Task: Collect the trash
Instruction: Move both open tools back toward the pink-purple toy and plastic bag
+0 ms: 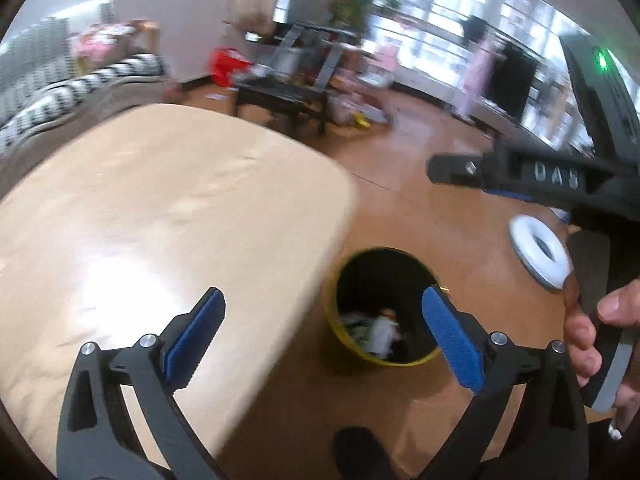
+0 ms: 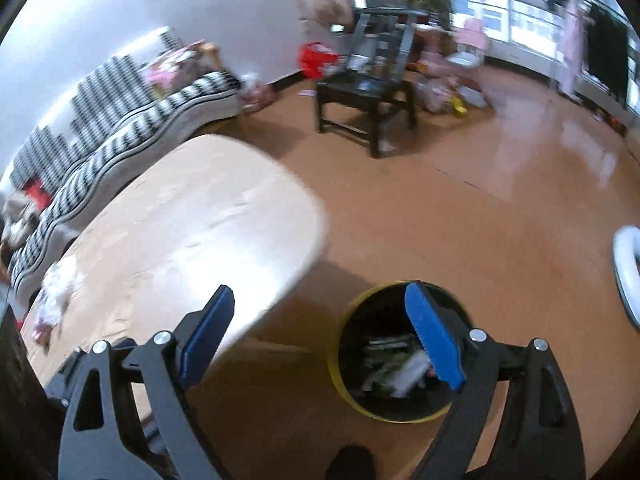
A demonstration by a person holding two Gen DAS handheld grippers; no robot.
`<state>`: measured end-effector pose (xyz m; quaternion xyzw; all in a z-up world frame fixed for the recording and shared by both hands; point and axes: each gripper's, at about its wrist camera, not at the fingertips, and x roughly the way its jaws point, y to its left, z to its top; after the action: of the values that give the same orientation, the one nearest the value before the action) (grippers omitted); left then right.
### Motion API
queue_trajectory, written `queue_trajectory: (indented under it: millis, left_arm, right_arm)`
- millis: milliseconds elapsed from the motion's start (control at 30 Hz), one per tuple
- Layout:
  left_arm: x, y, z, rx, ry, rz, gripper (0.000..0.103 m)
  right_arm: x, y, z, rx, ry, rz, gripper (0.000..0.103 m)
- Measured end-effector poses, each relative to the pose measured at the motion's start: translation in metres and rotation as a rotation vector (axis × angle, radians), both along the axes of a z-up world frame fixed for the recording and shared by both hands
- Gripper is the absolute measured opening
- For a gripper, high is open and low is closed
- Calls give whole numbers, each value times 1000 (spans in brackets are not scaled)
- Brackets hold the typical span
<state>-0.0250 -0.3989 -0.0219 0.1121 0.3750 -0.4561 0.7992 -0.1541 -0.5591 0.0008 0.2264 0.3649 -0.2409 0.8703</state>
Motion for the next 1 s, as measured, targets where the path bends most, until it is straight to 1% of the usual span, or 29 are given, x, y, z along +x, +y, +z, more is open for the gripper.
queue_trajectory:
  millis: [33, 100, 167, 300, 333, 367, 400, 467, 600, 700, 767, 900, 1000]
  left_arm:
    - [9, 20, 5, 2, -3, 39, 96]
    - [25, 54, 11, 10, -13, 103, 96]
    - [43, 99, 18, 29, -39, 186, 96]
    - [67, 172, 31, 40, -70, 306, 96]
    - [75, 198, 33, 41, -77, 349, 96]
    - [81, 220, 35, 39, -80, 385, 96]
    - [88, 243, 36, 35, -81, 429, 96]
    - [99, 283, 38, 24, -74, 504, 96]
    - [118, 356, 35, 7, -54, 638, 96]
    - [126, 395, 30, 6, -45, 703, 96]
    - [134, 413, 26, 2, -30, 736, 96]
    - [153, 425, 16, 17, -24, 751, 96]
    - [167, 423, 5, 31, -14, 762, 96]
  right_arm:
    - [15, 17, 4, -6, -5, 42, 84]
    - [33, 39, 8, -18, -12, 87, 84]
    - [58, 69, 10, -16, -18, 148, 84]
    - [106, 133, 16, -7, -31, 274, 84]
    - [115, 147, 18, -8, -34, 300, 84]
    - [130, 169, 20, -7, -39, 346, 84]
    - [136, 180, 21, -5, -43, 366, 84]
    - [157, 217, 22, 9, -56, 441, 84]
    - [189, 275, 21, 6, -61, 556, 84]
    - [208, 314, 16, 13, -61, 623, 84]
    - [220, 328, 13, 21, -60, 641, 84]
    - [237, 340, 5, 46, -50, 657, 84]
    - [251, 346, 0, 56, -41, 662, 84]
